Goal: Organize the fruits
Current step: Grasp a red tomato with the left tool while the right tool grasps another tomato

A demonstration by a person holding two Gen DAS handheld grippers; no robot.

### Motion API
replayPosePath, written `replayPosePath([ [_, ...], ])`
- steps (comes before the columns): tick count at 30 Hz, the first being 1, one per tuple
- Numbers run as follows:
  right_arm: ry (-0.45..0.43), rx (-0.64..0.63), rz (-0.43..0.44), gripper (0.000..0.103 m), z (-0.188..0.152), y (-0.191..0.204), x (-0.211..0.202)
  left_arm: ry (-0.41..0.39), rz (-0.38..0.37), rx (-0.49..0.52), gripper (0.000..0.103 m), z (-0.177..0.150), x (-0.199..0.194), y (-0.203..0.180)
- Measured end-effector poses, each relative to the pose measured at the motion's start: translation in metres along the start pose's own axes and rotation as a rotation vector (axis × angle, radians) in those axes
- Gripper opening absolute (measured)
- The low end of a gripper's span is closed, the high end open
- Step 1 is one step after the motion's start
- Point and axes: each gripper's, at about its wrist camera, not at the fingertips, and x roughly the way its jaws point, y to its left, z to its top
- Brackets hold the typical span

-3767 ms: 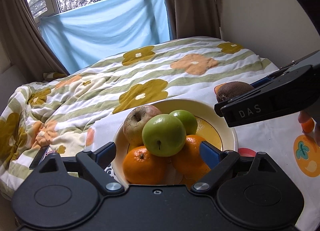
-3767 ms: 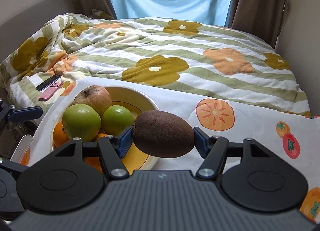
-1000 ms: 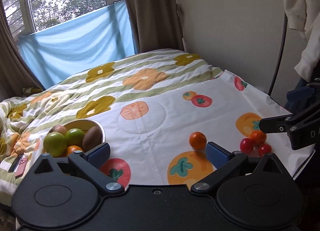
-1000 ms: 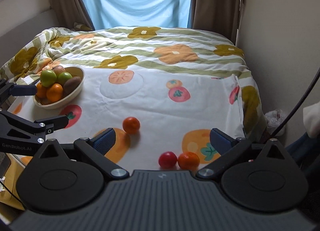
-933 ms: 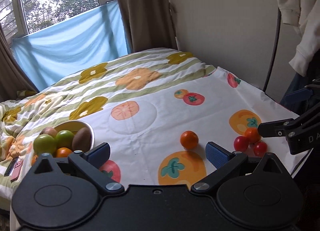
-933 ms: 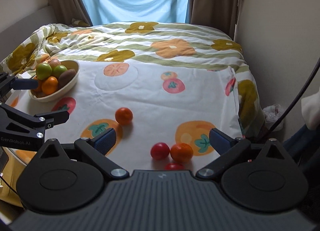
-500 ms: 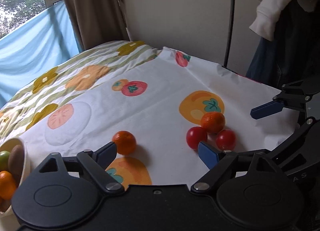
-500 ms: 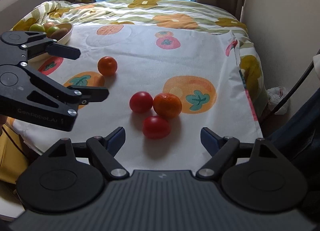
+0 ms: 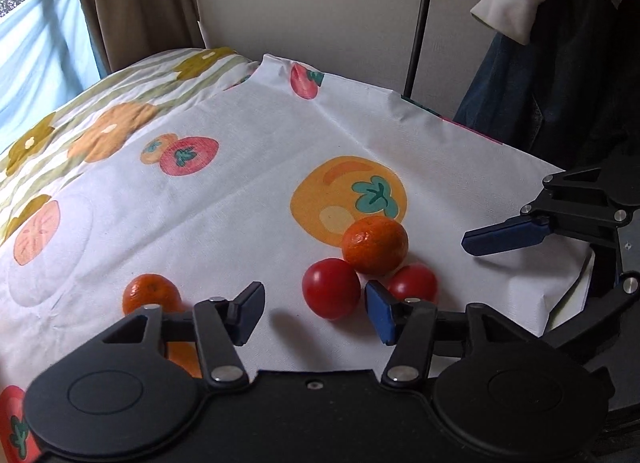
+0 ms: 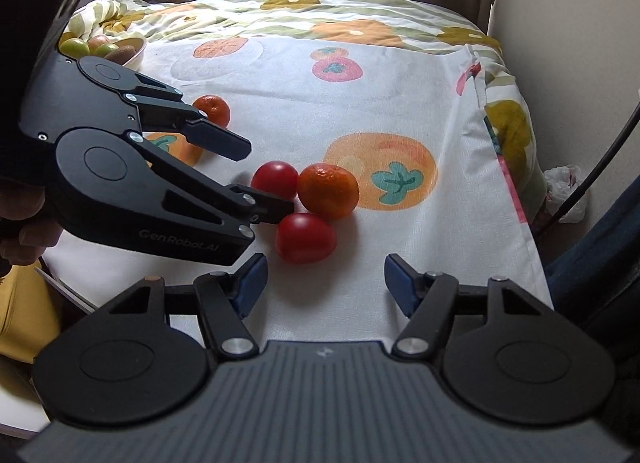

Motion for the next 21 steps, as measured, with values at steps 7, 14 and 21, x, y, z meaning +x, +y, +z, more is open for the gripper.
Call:
replayPosePath([
  [7,-0.005,0.004,0.006,0.077,0.000,-0.001,0.000,0.013,-0.020,-0.012,0.035,0.001,0.002,-0.002],
  [14,-0.006,-0.012,0.010,0.070,0.001,0.002,0.004,0.023,0.013,-0.030,0.035,-0.006,-0.005,0.003],
  [21,-0.007,-0.017,0.019,0.068,0.003,0.006,0.009,0.028,0.043,-0.080,0.035,-0.018,-0.015,0.007],
])
